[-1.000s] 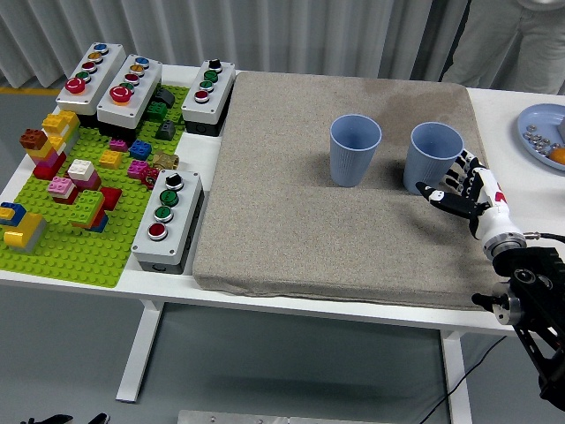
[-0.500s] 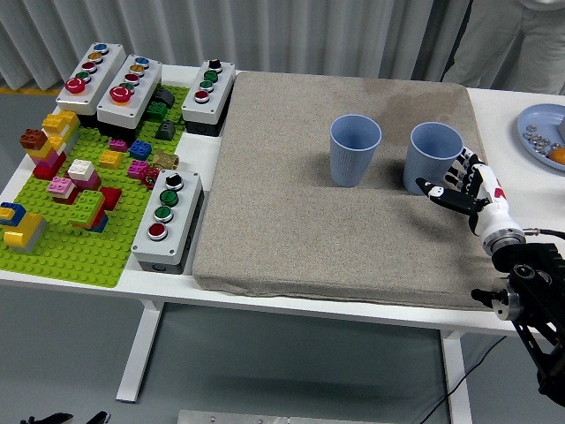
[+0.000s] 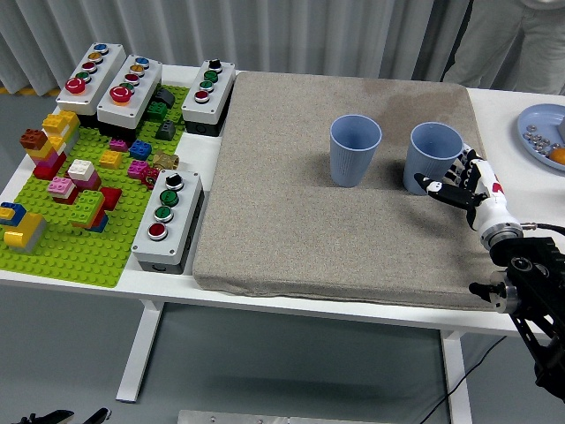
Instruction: Pick cup pour cup place
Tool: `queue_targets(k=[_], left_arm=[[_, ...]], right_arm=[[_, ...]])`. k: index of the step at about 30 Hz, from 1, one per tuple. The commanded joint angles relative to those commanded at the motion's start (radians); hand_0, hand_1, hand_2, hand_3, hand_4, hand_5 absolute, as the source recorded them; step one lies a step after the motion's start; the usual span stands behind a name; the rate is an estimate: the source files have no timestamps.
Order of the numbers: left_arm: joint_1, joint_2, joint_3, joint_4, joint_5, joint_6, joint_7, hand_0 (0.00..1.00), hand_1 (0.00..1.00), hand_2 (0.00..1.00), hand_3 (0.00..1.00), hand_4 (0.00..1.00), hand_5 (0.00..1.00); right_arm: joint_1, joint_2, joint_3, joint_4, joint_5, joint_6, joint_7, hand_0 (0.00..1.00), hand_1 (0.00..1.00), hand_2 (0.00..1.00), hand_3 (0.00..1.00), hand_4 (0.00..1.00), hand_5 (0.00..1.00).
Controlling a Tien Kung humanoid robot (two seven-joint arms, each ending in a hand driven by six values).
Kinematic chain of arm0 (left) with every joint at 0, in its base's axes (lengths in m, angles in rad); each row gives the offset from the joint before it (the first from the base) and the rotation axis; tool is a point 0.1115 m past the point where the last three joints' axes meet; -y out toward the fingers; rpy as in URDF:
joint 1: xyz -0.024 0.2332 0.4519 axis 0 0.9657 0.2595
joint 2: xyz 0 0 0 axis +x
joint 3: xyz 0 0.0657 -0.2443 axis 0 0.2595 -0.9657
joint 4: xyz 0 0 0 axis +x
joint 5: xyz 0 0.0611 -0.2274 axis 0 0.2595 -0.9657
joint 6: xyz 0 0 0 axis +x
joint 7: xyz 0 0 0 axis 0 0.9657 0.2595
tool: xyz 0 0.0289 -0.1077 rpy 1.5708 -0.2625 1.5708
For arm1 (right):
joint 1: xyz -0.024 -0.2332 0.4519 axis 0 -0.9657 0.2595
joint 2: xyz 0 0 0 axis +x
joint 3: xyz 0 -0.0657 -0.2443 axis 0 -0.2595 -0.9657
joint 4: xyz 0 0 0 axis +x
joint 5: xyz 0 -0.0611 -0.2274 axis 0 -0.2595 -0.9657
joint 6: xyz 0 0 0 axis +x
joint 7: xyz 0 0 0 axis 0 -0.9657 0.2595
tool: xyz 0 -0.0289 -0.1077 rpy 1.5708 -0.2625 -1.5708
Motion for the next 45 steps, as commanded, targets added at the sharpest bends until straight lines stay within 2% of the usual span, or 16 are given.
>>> queue_targets(k=[45], left_arm=[[-0.009, 0.001, 0.018, 0.000, 0.010, -0.005, 0.000, 0.766, 0.782, 0.822, 0.705, 0.511, 0.998]], right_arm=[[0.063, 0.057, -0.007, -0.093, 0.022, 0.004, -0.001, 0.909, 0.849, 0.940, 0.908, 0.853, 0.204]])
